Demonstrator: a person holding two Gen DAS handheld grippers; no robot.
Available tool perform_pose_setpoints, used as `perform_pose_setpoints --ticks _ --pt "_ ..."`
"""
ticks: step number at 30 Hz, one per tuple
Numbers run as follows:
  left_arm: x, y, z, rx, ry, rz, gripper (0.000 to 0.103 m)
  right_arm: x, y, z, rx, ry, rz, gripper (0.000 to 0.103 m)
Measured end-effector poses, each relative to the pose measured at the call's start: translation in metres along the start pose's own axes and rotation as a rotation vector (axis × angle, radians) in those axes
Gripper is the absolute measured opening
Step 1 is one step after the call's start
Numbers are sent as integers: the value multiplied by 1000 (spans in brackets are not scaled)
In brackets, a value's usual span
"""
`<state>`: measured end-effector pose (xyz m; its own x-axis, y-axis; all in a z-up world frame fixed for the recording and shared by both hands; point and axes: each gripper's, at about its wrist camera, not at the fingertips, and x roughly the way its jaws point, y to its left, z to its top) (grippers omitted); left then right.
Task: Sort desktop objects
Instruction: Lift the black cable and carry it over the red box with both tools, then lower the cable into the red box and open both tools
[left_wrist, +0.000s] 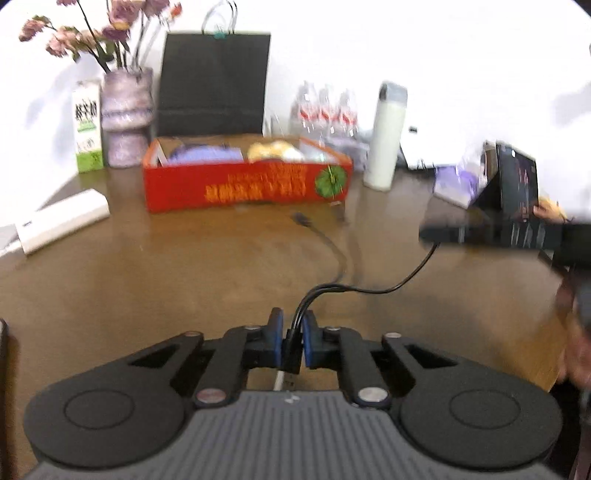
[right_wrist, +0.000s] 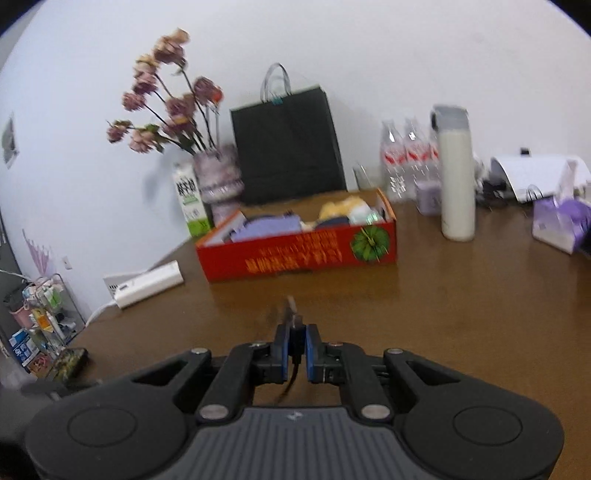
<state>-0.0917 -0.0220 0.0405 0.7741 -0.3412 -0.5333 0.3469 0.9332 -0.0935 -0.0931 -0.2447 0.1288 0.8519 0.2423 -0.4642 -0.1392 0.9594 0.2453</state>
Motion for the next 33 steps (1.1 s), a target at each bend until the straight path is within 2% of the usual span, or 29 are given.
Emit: perform_pose_setpoints --ticks 4,8,14,18,21,23,28,30,32,33 --pt "-2 -1 24 46 -58 18 7 -1 4 5 -10 -20 21 8" --pt "-1 -2 59 119 -111 25 7 5 10 31 -56 -69 27 6" --pt "31 16 145 185 -187 18 7 42 1 107 -58 -168 39 6" --pt "86 34 201 211 -170 10 7 94 -6 162 -52 -179 13 6" --pt "141 49 223 214 -122 24 7 146 -15 185 -47 -137 -7 6" --pt "173 60 230 206 -76 19 7 184 -21 194 -46 -79 -17 6" --pt "253 87 236 166 31 12 8 275 -47 211 -21 46 -53 7" --pt "279 92 233 161 62 45 9 306 -60 212 15 100 -52 7" --pt "294 99 231 113 104 24 16 331 -70 210 44 166 -65 14" --pt "296 102 229 92 123 3 27 340 -75 208 64 198 -81 16"
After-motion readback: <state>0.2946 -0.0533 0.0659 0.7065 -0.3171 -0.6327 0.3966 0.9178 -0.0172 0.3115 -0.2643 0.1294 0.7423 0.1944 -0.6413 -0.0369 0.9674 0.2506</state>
